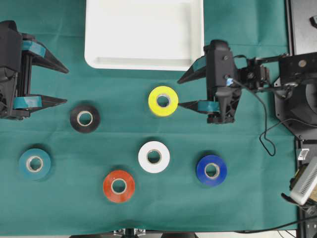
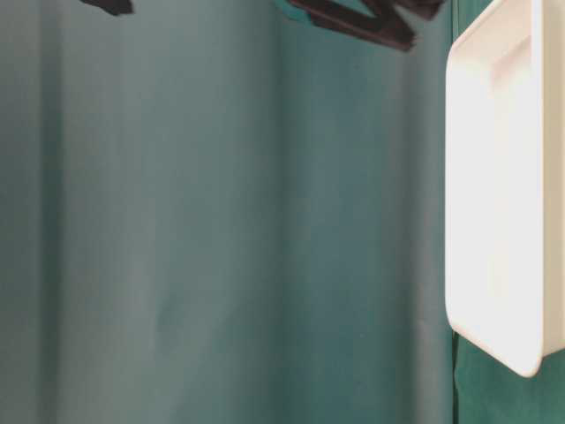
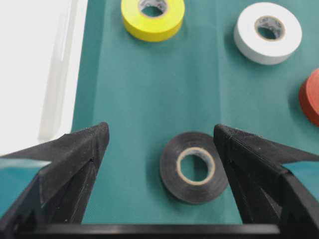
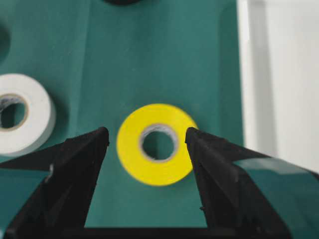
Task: Put the tape alternately from left to right into the white case.
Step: 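Lower the right gripper onto the yellow tape and grasp it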
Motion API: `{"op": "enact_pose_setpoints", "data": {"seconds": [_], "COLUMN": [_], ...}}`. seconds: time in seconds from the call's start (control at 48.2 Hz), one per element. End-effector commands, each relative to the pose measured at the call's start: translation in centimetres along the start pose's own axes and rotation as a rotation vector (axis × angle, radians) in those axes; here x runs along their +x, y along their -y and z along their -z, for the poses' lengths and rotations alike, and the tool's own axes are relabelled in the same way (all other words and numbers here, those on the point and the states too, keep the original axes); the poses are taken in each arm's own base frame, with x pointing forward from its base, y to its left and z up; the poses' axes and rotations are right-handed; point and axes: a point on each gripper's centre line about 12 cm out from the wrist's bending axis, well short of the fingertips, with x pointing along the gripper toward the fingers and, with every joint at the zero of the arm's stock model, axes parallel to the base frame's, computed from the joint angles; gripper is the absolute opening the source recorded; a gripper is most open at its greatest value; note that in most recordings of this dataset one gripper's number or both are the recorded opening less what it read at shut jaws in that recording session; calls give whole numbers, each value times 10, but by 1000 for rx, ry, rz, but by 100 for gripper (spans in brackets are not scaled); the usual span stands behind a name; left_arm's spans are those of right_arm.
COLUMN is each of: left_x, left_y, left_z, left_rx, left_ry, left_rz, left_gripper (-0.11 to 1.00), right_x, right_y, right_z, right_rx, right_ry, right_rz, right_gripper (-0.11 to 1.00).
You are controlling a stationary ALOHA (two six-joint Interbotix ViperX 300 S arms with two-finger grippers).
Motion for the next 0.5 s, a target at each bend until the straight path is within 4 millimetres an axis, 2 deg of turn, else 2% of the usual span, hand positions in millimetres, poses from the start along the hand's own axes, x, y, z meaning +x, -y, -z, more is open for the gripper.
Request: {"op": "enact_pose_setpoints", "data": {"seconds": [0.0,0.187,0.477], "left_x": [-1,-2,-1], "left_y": [1,1,1], "left_z": [-8,-7,-6], "left_rx": [-1,-3,-3], "left_ry": [24,21,20], "left_rz": [4,4,4], "left_gripper": [66,66,66], "right_x": [3,20,37], "right_y": [-7,-11,-12], "right_z": [-8,1,2], "right_rx": [1,5,-1], "right_ry": [16,-41,-76], "right_rz": [-17,-20,-15], "right_gripper": [71,71,71]}}
